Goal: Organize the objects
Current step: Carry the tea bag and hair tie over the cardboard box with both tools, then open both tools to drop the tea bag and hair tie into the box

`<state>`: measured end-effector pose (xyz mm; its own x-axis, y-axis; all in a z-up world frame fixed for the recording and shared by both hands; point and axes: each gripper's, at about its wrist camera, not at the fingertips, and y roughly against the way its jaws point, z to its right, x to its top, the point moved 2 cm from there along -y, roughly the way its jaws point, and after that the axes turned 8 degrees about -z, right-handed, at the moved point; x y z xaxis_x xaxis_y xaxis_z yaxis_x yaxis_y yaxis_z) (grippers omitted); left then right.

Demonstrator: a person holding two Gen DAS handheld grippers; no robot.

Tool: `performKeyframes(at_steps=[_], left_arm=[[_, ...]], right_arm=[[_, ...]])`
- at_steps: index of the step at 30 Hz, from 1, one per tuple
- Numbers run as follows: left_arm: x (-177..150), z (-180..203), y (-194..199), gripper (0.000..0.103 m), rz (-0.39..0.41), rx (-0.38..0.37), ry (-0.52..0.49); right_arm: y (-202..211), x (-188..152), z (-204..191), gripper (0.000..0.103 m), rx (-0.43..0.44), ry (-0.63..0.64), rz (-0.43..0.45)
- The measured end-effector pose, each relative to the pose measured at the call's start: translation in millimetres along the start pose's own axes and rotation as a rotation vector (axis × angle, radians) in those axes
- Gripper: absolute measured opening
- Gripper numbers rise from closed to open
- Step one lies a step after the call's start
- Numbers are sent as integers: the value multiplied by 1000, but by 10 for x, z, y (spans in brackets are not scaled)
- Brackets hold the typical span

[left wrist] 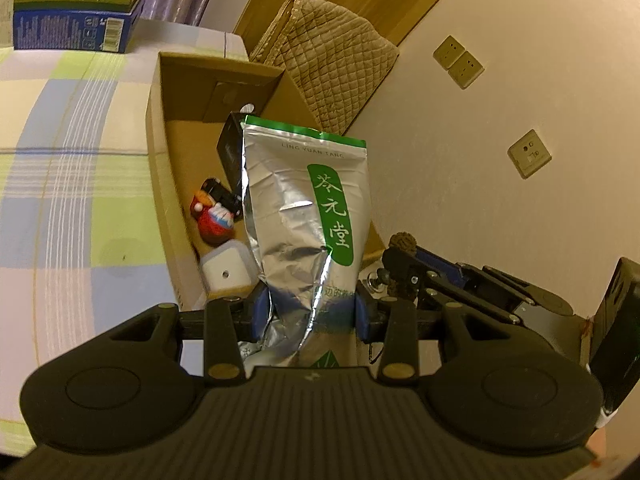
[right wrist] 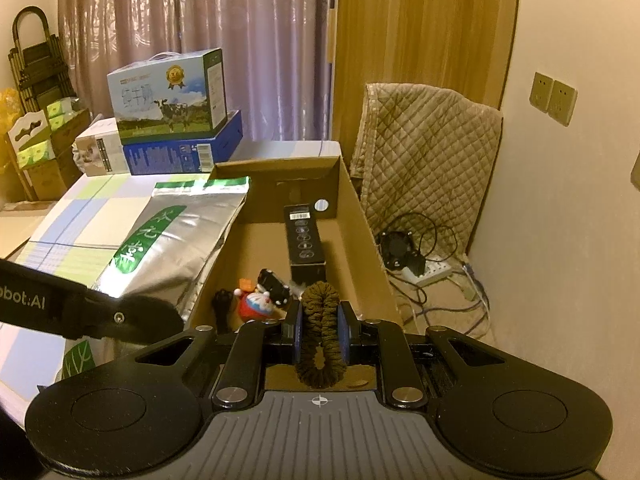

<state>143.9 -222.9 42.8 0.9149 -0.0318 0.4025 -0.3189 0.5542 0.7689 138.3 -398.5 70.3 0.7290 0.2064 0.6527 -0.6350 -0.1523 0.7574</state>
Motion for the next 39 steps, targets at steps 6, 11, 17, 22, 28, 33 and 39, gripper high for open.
performKeyframes(at_steps=[6, 11, 17, 22, 28, 33, 39], left_arm=[[166, 7, -76, 36, 5, 1, 8], [331, -38, -122, 36, 12, 6, 14], [620, -160, -231, 36, 20, 27, 42], [820, -298, -369, 36, 16, 37, 82], [980, -383, -513, 36, 16, 53, 99], [1021, -387, -579, 36, 23, 57, 99], [1008, -389, -648, 36, 15, 69, 103]], right_arm=[[-98, 87, 66, 15, 2, 6, -8], [-179, 204, 92, 15, 19, 11, -8], [-363, 387, 174, 15, 46, 14, -4], [-580, 533, 228, 15, 59, 11, -19], [-732, 608, 248, 15, 63, 13, -33], [-791, 620, 256, 15, 64, 13, -39], [-811, 608, 267, 15, 55, 9, -41]])
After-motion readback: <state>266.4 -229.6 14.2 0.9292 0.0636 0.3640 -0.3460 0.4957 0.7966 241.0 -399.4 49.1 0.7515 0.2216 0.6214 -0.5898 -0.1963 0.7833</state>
